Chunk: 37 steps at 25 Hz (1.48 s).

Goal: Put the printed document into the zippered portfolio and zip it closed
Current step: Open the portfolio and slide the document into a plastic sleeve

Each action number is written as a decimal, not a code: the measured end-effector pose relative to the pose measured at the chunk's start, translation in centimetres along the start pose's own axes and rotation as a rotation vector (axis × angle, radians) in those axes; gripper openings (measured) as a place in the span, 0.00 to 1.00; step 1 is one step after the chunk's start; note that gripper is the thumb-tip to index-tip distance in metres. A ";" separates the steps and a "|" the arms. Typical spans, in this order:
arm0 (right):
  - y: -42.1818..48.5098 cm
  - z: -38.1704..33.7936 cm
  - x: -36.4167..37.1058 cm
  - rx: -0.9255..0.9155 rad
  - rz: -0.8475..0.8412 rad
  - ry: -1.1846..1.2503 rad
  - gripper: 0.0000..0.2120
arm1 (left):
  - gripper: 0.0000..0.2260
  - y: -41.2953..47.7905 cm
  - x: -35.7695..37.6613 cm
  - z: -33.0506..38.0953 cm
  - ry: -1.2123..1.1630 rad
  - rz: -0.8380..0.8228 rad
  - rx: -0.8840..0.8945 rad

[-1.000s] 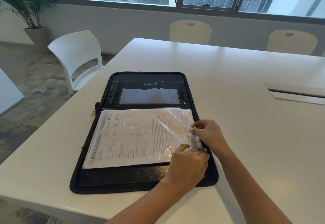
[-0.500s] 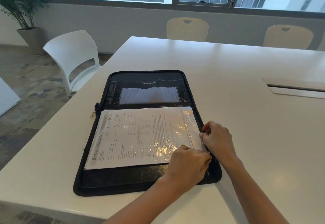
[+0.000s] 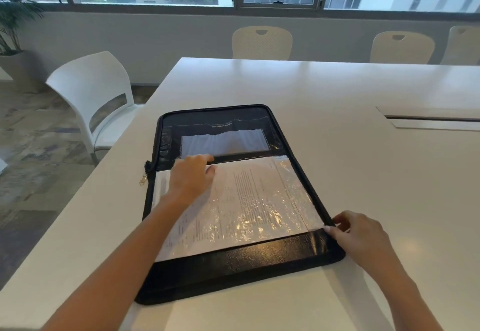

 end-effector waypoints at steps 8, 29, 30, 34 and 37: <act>1.7 0.2 -0.6 0.097 0.078 -0.028 0.07 | 0.23 -2.0 2.8 1.2 -0.020 -0.190 0.306; 3.6 -6.3 5.1 -0.172 0.068 -0.090 0.24 | 0.39 -6.3 5.7 7.3 0.348 -0.361 0.138; 1.9 -6.4 5.7 -0.185 0.062 -0.096 0.26 | 0.39 -6.4 5.7 7.3 0.346 -0.355 0.135; 0.3 -5.7 6.1 -0.194 0.079 -0.110 0.29 | 0.39 -6.6 5.4 7.6 0.336 -0.325 0.135; 1.8 -5.0 5.9 -0.264 0.067 -0.076 0.30 | 0.40 -7.0 5.2 7.9 0.323 -0.320 0.141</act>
Point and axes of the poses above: each hand's wrist, its own y-axis towards the middle knuckle, its own x-axis out of the palm, z = x × y, the point moved 9 cm from there along y, towards the middle knuckle, and after that the axes turned 7 degrees about z, right-handed, at the moved point
